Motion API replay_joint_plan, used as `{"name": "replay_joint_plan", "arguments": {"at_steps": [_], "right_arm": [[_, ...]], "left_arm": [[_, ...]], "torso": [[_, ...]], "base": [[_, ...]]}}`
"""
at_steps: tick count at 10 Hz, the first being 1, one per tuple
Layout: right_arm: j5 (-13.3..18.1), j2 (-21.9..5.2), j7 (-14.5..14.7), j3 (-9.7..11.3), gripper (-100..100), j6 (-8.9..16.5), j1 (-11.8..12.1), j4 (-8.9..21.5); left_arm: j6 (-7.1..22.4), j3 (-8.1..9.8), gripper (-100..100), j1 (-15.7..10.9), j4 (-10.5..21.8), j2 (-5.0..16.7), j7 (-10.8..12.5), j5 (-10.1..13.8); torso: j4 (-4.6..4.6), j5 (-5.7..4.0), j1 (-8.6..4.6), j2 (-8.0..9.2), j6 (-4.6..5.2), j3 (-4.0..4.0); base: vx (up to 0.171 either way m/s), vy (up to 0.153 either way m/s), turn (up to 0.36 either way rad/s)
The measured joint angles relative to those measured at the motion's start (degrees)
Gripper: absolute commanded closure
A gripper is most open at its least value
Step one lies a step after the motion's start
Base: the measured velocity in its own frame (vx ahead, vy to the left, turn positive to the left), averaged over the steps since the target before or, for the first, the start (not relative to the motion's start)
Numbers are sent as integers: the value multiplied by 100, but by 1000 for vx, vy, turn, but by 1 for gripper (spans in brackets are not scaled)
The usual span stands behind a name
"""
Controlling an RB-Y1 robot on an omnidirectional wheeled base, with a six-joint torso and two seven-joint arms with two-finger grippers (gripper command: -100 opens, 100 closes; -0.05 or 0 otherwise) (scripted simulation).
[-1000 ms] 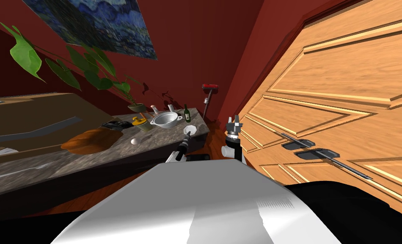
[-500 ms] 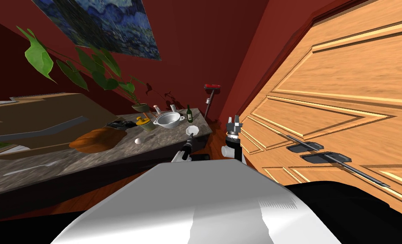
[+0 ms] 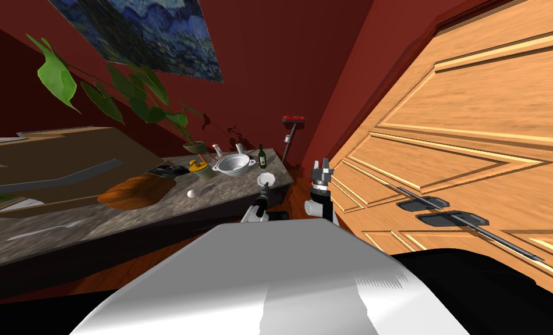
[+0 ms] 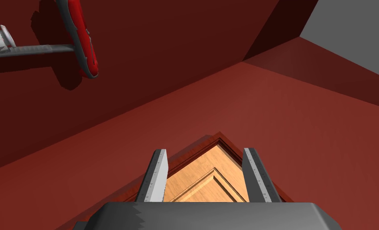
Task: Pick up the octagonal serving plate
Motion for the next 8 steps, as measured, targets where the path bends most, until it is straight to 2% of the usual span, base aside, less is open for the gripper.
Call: {"name": "replay_joint_plan", "arguments": {"at_steps": [1, 3, 4, 6, 7, 8], "right_arm": [[0, 0, 0, 0, 0, 0, 0, 0], [0, 1, 0, 1, 0, 0, -1, 0], [0, 0, 0, 0, 0, 0, -1, 0], [0, 0, 0, 0, 0, 0, 0, 0], [0, 0, 0, 0, 0, 0, -1, 0], [0, 0, 0, 0, 0, 0, -1, 0]], "left_arm": [[-1, 1, -100, 0, 0, 1, 0, 0], [-166, 288, -100, -311, 269, -3, -257, 274], [-214, 397, -100, -506, 449, 17, -291, 349], [-254, 435, -100, -658, 757, 12, -292, 349], [-376, 591, -100, -818, 948, -12, -415, 481], [-415, 753, -100, -999, 1029, 98, -537, 710]], "torso": [[0, 0, -1, 1, 0, 1], [8, -3, -13, 37, 1, 21], [6, -1, -4, 27, 1, 16], [1, 0, 1, 4, 0, 2], [4, -1, -7, 23, 1, 12], [7, -2, -6, 33, 0, 19]], "base": [[-91, -33, -49], [-86, -20, -7], [-16, 11, 1], [-36, -4, -22], [-101, -21, -23], [-57, -5, 5]]}}
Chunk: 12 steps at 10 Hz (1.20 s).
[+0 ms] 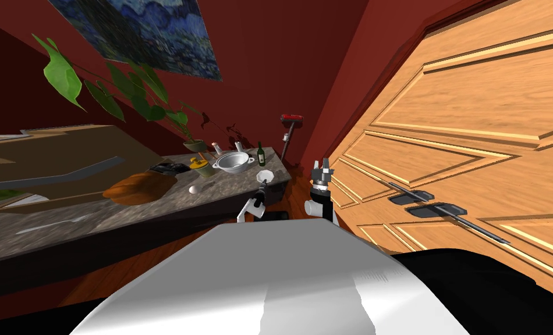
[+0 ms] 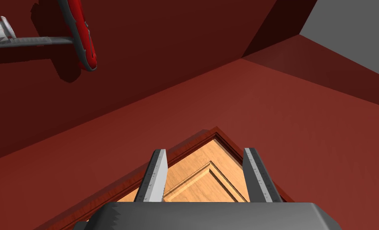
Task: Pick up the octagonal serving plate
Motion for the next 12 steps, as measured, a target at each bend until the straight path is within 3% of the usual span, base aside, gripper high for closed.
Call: {"name": "replay_joint_plan", "arguments": {"at_steps": [2, 3, 5, 8, 10, 12], "right_arm": [[0, 0, 0, 0, 0, 0, 1, 0], [0, 0, 0, 0, 0, 0, 1, 0], [0, 0, 0, 0, 0, 0, 0, 0], [0, 0, 0, 0, 0, 0, 1, 0], [0, 0, 0, 0, 0, 0, 0, 0], [0, 0, 0, 0, 0, 0, 1, 0]], "left_arm": [[-76, 122, -100, -326, 392, -94, -47, -14], [-78, 110, -100, -341, 526, -108, -51, -31], [-282, 444, -100, -692, 891, -99, -291, 252], [-304, 539, -100, -1032, 1354, -66, -345, 355], [-517, 881, -100, -1408, 1737, -80, -581, 636], [-578, 993, -100, -1713, 2122, -70, -627, 696]], "torso": [[-4, 1, 2, -20, 0, -11], [-6, 1, 3, -29, -1, -16], [0, 0, -2, 2, 0, 1], [-7, 1, 4, -30, -1, -17], [0, 0, 0, -1, 0, -1], [-4, 1, 0, -18, -1, -10]], "base": [[-7, -3, -1], [-85, -19, -41], [-81, -15, -11], [-23, -3, -13], [-85, -15, -12], [-11, -9, 1]]}}
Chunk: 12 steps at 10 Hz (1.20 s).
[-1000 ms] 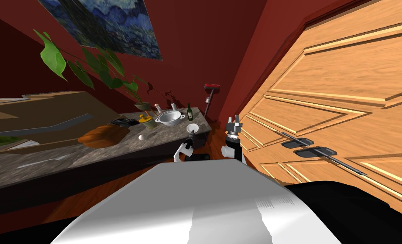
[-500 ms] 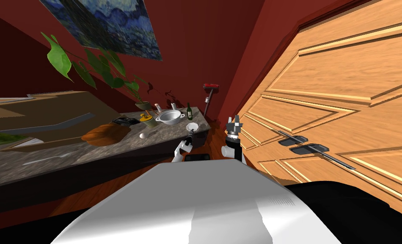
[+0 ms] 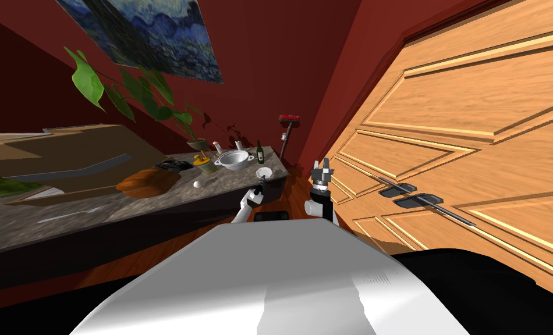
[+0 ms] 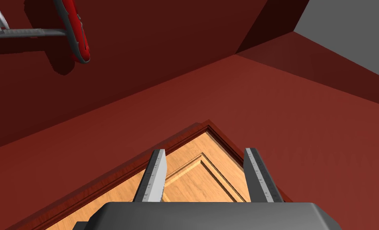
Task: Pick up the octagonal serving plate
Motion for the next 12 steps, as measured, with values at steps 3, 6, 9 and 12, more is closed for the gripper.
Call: {"name": "replay_joint_plan", "arguments": {"at_steps": [3, 6, 9, 12], "right_arm": [[0, 0, 0, 0, 0, 0, -1, 0], [0, 0, 0, 0, 0, 0, 0, 0], [0, 0, 0, 0, 0, 0, 0, 0], [0, 0, 0, 0, 0, 0, 0, 0]], "left_arm": [[-200, 315, -100, -342, 449, -2, -247, 273], [-265, 453, -100, -719, 1000, -21, -296, 322], [-549, 873, -100, -1312, 1783, -11, -573, 648], [-711, 1250, -100, -1720, 2146, 11, -875, 1025]], "torso": [[4, -2, 0, 13, -3, 8], [-2, 1, 12, -16, -4, -9], [-2, 0, 14, -38, -2, -20], [-2, 1, 17, -42, -2, -22]], "base": [[-76, -20, -22], [-35, -2, -12], [-92, -27, -22], [-53, -10, -5]]}}
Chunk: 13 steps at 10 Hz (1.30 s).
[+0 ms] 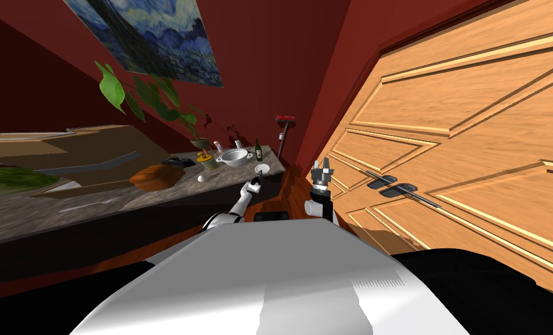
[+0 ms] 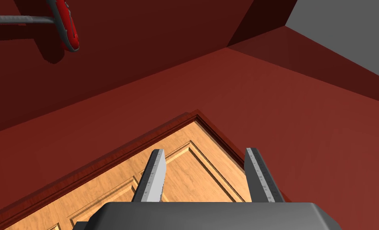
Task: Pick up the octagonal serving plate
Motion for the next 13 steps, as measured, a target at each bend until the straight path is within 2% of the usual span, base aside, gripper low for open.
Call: {"name": "replay_joint_plan", "arguments": {"at_steps": [3, 4, 5, 6, 8, 10, 12, 13], "right_arm": [[0, 0, 0, 0, 0, 0, 1, 0], [0, 0, 0, 0, 0, 0, -1, 0], [0, 0, 0, 0, 0, 0, -1, 0], [0, 0, 0, 0, 0, 0, 0, 0], [0, 0, 0, 0, 0, 0, 1, 0], [0, 0, 0, 0, 0, 0, 0, 0], [0, 0, 0, 0, 0, 0, 1, 0], [0, 0, 0, 0, 0, 0, 1, 0]], "left_arm": [[-37, 77, -100, -383, 531, -12, -8, 6], [-117, 187, -100, -540, 699, 29, -126, 213], [-208, 369, -100, -741, 897, 20, -240, 325], [-232, 453, -100, -886, 1058, 10, -289, 359], [-269, 479, -100, -1038, 1343, 14, -299, 383], [-442, 857, -100, -1305, 1590, -45, -558, 596], [-486, 913, -100, -1651, 2010, 25, -586, 735], [-526, 928, -100, -1729, 2183, 19, -586, 730]], "torso": [[-8, 2, 7, -28, -1, -17], [5, -1, 4, -11, 0, -4], [9, -2, 2, -5, 0, 1], [19, -5, -1, -11, 2, 4], [17, -4, 0, -24, 2, -3], [31, -8, -12, 16, 4, 23], [62, -13, -12, 10, 12, 37], [62, -13, -14, 1, 12, 32]], "base": [[-24, -3, -14], [-120, -25, -25], [-57, -18, 5], [-5, -8, 2], [-27, -11, -20], [-88, -19, -12], [-7, 3, 3], [-70, -14, -54]]}}
